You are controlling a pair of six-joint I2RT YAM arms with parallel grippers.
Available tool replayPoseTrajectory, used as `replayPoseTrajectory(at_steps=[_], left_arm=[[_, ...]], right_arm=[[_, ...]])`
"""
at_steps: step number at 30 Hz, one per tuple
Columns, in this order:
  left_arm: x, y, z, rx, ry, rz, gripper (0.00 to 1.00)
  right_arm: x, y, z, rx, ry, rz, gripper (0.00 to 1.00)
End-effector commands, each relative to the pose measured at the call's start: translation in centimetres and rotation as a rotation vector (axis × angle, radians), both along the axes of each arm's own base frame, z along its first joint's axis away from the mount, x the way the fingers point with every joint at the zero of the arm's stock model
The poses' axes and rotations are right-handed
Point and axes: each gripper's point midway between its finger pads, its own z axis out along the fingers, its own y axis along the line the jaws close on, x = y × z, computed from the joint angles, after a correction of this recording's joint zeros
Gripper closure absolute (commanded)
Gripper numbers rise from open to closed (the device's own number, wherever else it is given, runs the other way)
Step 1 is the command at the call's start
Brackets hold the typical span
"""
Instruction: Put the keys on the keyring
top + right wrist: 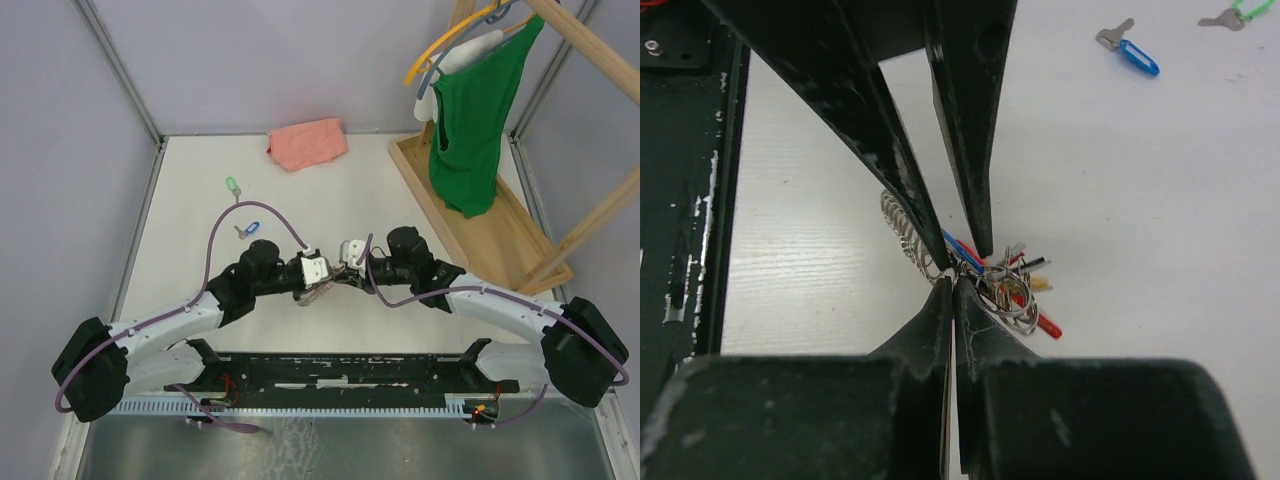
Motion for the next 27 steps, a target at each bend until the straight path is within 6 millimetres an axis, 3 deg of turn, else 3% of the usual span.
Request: replayPoseTrajectory(at_steps=[1,7,18,27], left_arm=[[0.1,-0.3,4.3,-0.134,-0.113,0.008,0.72],[0.5,0.9,5.5,-0.180,-0.217,0.056,0.60],[0.9,1.9,6.4,-0.254,-0.381,0.094,0.59],[2.6,2.4,7.0,-0.273,-0.440,0.152,0.60]], right_arm=[[1.5,0.4,2.8,0.146,-0.121,-0.057,0.99],[1.7,0.6,4.4,0.253,-0.208,-0.042,0.99],[2.4,0.5,8.1,0.448,-0.389,-0.022,0.99],[3.0,-0.1,9.4,0.546,-0.469,0.022,0.99]])
